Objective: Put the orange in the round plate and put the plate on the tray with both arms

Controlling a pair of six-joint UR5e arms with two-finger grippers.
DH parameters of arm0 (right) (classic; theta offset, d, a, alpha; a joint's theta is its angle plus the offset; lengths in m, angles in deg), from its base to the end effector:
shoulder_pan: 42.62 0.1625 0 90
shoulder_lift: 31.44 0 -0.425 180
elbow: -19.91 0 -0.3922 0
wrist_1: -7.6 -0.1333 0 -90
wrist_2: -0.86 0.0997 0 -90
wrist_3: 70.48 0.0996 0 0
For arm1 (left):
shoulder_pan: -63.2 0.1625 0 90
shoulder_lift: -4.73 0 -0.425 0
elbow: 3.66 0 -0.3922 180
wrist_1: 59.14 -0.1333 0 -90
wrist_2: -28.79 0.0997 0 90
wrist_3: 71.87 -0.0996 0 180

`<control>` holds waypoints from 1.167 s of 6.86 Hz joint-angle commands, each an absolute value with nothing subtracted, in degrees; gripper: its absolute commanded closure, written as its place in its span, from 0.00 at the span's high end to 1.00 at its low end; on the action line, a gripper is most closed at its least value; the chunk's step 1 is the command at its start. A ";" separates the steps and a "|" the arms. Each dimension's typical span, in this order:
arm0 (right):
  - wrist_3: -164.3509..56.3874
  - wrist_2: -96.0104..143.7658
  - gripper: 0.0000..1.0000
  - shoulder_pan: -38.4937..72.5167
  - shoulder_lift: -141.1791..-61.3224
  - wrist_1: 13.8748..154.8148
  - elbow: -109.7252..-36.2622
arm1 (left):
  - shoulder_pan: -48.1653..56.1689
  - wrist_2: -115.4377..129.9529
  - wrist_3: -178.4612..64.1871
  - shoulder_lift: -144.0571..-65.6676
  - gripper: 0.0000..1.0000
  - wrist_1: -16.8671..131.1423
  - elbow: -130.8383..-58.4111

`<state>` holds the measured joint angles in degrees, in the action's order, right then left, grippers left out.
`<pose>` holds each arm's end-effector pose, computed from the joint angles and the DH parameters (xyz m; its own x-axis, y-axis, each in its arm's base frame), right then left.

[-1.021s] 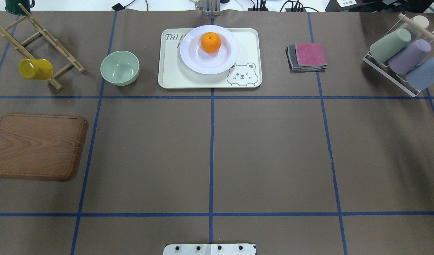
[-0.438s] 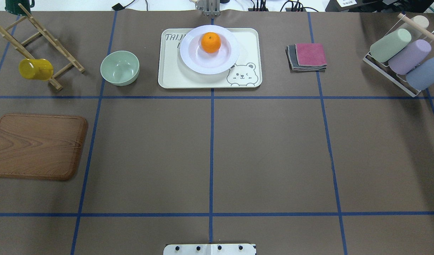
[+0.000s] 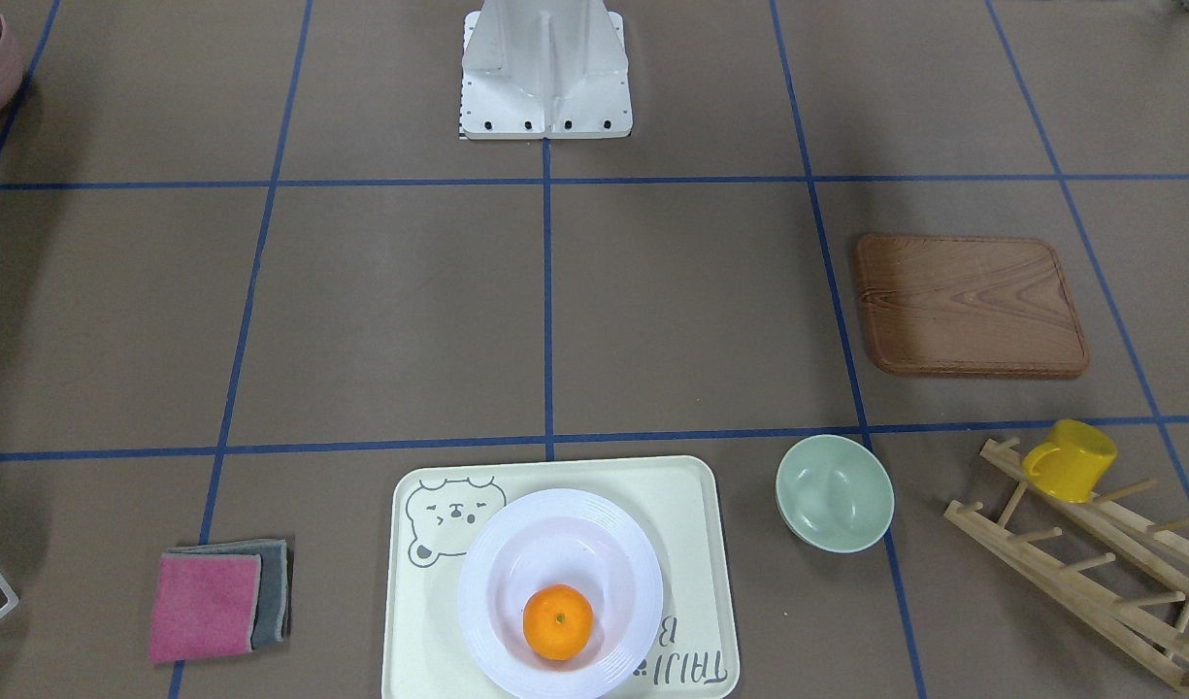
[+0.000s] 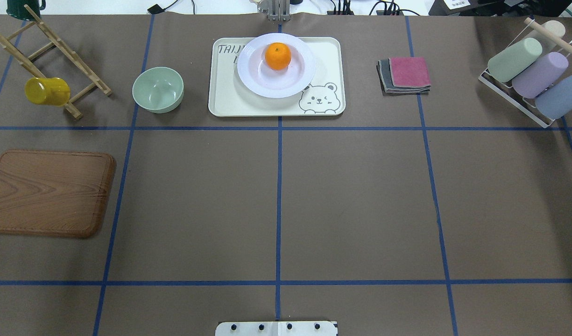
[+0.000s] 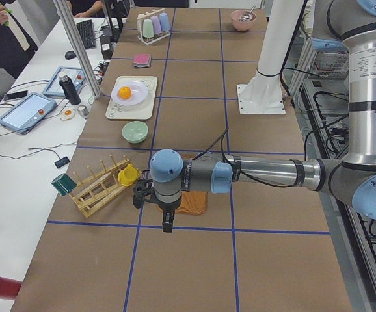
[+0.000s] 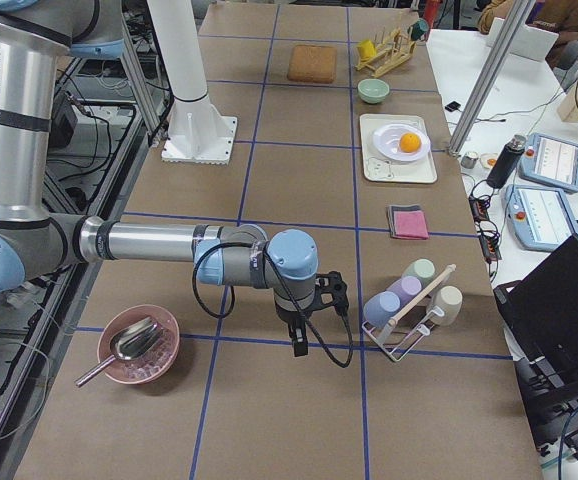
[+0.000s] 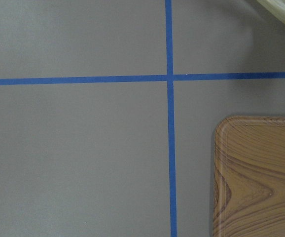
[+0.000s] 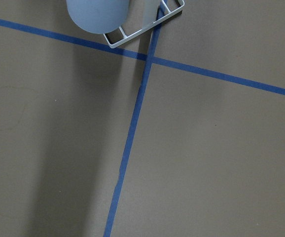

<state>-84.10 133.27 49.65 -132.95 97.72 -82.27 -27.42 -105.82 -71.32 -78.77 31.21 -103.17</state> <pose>0.0822 -0.4048 0.6469 0.7266 -0.2132 0.6532 0.1353 0.9764 0.1681 -0.0682 -0.4465 0.6291 0.7122 0.0239 -0.7016 0.0176 0.9985 0.0519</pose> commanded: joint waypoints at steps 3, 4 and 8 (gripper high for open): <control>-83.05 133.39 1.00 49.67 -133.04 97.60 -82.04 | -27.42 -105.86 -71.25 -78.76 0.99 31.21 -103.41; -83.05 133.39 1.00 49.67 -133.04 97.51 -81.95 | -27.42 -105.86 -71.34 -78.59 0.99 31.21 -103.41; -82.79 133.31 1.00 49.67 -133.22 97.51 -81.95 | -27.42 -105.86 -71.25 -77.97 0.99 31.21 -103.41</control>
<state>-82.99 133.32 49.67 -133.13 97.51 -81.90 -27.42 -105.86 -71.30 -78.02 31.21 -103.41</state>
